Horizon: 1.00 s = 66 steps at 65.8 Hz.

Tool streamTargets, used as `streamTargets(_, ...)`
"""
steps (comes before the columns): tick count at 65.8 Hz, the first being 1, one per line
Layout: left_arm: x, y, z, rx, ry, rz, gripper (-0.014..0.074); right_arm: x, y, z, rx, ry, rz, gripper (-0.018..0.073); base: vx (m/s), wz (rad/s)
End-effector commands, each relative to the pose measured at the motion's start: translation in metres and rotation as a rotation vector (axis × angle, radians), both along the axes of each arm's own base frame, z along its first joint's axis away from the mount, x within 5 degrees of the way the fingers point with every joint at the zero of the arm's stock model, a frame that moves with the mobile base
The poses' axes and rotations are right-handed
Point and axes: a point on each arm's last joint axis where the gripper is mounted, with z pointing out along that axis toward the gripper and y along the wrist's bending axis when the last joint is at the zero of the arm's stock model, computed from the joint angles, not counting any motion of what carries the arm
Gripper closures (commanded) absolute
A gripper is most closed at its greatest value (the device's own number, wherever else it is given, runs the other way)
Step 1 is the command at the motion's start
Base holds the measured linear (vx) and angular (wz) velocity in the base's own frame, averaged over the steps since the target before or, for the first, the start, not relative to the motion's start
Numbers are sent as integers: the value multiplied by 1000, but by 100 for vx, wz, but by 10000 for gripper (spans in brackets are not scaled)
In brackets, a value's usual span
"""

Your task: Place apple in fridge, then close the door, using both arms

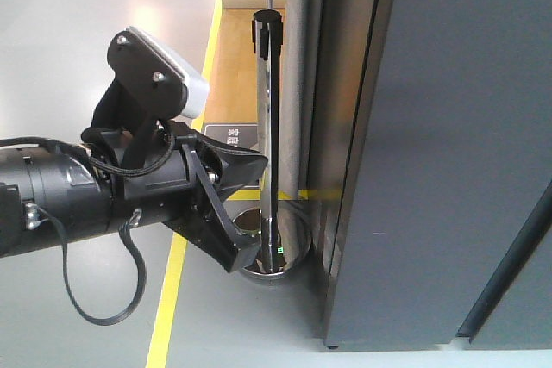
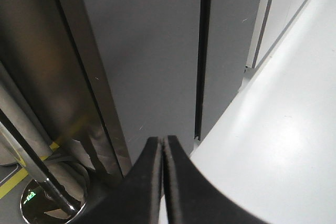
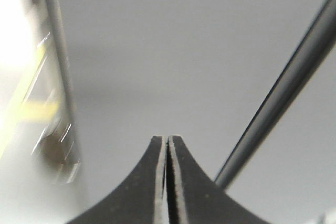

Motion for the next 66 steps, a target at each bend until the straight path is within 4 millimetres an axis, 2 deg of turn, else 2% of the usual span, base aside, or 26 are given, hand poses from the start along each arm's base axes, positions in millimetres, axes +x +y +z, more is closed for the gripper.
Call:
streamTargets(1,-1,3,21,-93,-68,26,602,-19,-1,1,-24,-3,25,561,0,0)
streamTargets(13,-1,3,21,-93,-68,26,602,-53,-9,-18,-9,130,-1,561,0,0)
streamTargets(23,-1,3,21,-93,-68,26,602,-79,-16,-22,-2,210,4,561,0,0)
streamTargets(34,-1,3,21,-93,-68,26,602,-103,-23,-23,15,215,36,561,0,0)
streamTargets(48,-1,3,21,-93,-70,26,602,-118,-28,-24,36,195,27,561,0,0)
streamTargets(66,-1,2,20,-90,-66,25,602,-119,-27,-24,58,196,31,561,0,0)
